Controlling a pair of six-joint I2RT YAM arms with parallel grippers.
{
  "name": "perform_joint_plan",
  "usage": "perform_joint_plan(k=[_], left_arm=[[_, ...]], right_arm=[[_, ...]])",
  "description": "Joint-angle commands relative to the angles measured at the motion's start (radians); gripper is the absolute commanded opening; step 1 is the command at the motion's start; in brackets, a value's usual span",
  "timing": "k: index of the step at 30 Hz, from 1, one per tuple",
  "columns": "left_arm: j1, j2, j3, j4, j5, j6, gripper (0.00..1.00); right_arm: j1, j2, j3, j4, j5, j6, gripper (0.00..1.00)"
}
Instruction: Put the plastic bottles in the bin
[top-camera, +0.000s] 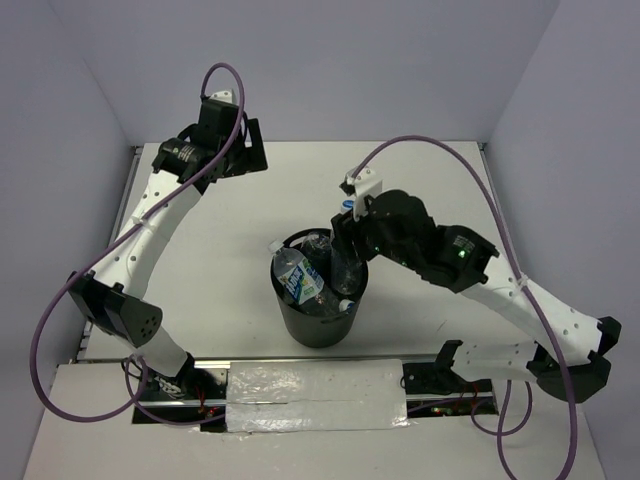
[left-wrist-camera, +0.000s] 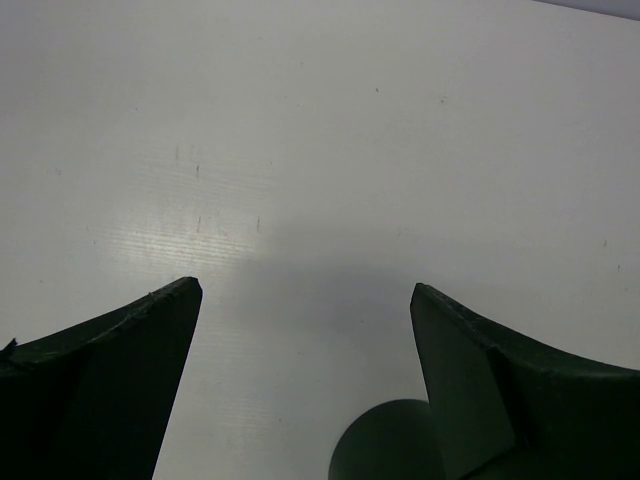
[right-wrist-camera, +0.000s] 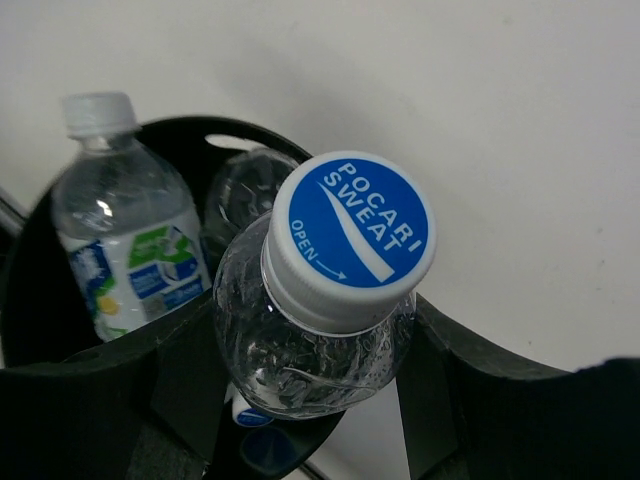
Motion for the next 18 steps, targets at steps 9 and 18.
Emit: perform_joint_plan(k=[9, 18], left_arm=[[0.006, -0.055, -0.037, 0.042, -0.025, -0.015, 0.99], [0.006, -0.044, -0.034, 0.048, -0.019, -0.020, 0.99]], right_arm=[[0.118, -0.189, -0.261, 0.230, 0.269, 0.093, 0.61], [0.153, -0.155, -0.184, 0.203, 0.233, 0.103, 1.00]])
